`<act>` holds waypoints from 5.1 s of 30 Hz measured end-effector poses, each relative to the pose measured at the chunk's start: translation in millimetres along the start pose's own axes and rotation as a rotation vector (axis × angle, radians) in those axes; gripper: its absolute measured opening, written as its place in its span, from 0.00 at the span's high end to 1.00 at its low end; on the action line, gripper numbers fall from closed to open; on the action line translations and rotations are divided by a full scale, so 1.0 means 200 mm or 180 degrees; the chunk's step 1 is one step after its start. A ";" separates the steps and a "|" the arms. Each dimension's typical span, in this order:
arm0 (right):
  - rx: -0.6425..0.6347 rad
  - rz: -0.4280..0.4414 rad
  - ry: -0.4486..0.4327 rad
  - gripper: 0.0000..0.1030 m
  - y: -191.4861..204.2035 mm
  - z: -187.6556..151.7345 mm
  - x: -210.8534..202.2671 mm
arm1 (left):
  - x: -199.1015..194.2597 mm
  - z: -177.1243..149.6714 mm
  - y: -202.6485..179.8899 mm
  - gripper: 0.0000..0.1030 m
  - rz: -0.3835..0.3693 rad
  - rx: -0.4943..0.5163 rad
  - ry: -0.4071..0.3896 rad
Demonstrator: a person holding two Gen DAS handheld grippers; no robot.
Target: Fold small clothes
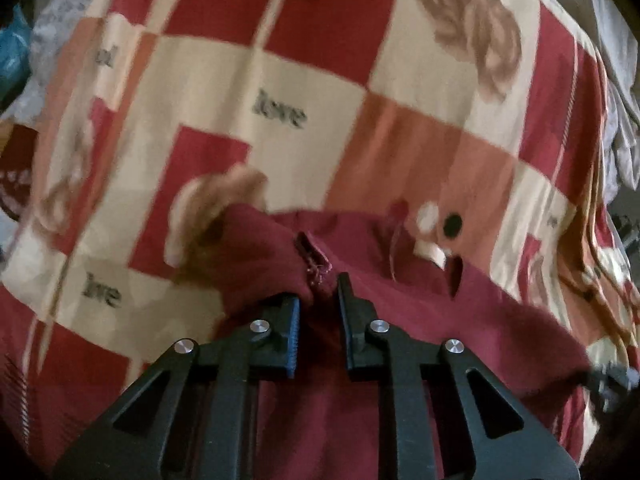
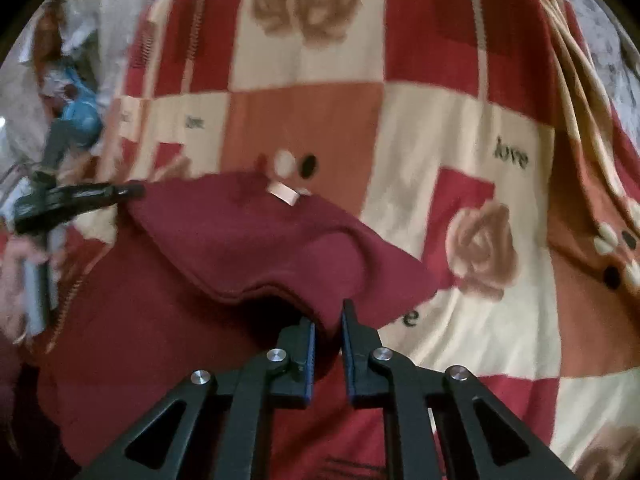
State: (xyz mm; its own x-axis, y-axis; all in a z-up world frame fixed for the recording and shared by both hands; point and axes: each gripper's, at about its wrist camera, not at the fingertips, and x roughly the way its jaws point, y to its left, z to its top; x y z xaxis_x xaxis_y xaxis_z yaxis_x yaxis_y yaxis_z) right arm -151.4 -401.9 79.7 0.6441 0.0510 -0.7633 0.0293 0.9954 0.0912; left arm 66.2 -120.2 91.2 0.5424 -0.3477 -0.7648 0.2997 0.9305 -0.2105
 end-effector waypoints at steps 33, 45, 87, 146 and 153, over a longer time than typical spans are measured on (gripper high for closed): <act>0.0891 -0.0178 0.0126 0.53 -0.15 0.05 0.15 | 0.09 -0.28 0.45 0.52 0.0716 -0.0253 0.0495; -0.0387 0.0751 0.0119 0.53 0.89 0.37 0.58 | -0.02 -0.23 0.62 0.49 0.0272 -0.0951 -0.0041; 0.1494 0.0020 0.0612 0.77 -0.10 -0.03 0.40 | 0.25 -0.24 0.44 0.35 0.0367 -0.0371 0.0450; 0.0296 0.1290 0.0780 0.90 0.55 -0.80 -0.20 | -0.71 -1.10 0.56 0.93 -0.0098 0.0103 0.0643; 0.0434 0.1400 0.0970 0.72 0.52 -0.87 -0.12 | -0.65 -1.13 0.61 0.94 -0.0042 -0.0055 0.0773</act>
State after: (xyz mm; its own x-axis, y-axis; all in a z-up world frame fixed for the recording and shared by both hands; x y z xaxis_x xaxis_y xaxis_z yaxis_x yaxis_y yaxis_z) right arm -297.4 -284.9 -3.4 0.3681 0.5009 -0.7833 -0.0808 0.8565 0.5097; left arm -145.9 64.5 27.7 0.3332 -0.3238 -0.8855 0.2909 0.9287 -0.2302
